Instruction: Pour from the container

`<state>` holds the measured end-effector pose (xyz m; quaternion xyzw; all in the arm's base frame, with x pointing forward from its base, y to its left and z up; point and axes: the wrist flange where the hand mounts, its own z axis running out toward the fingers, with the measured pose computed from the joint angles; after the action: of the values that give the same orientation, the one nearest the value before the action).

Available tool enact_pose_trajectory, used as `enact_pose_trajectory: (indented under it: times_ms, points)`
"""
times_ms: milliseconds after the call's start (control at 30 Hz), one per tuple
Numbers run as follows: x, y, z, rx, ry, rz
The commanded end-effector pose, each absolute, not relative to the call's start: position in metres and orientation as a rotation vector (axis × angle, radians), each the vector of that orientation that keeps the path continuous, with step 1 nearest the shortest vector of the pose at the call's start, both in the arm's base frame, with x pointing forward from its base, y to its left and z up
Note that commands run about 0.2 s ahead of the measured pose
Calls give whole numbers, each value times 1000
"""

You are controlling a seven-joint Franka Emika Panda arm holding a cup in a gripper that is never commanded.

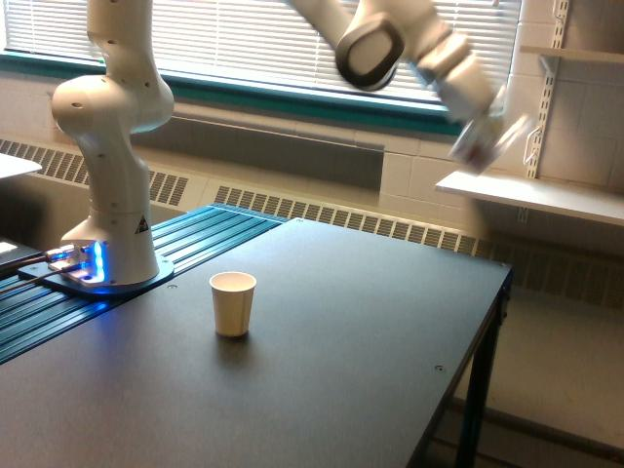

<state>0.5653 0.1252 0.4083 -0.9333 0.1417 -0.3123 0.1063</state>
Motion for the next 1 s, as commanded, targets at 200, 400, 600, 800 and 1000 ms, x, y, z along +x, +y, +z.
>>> enact_pose_trajectory:
  times_ms: [200, 400, 600, 800, 1000]
  points:
    - [496, 91, 364, -2972, 632, -629]
    - [460, 68, 358, -3045, 774, -513]
    - [429, 44, 369, -3024, 997, -422]
    - [402, 24, 366, -2978, 1214, -282]
    - [381, 16, 365, -2927, 1352, -174]
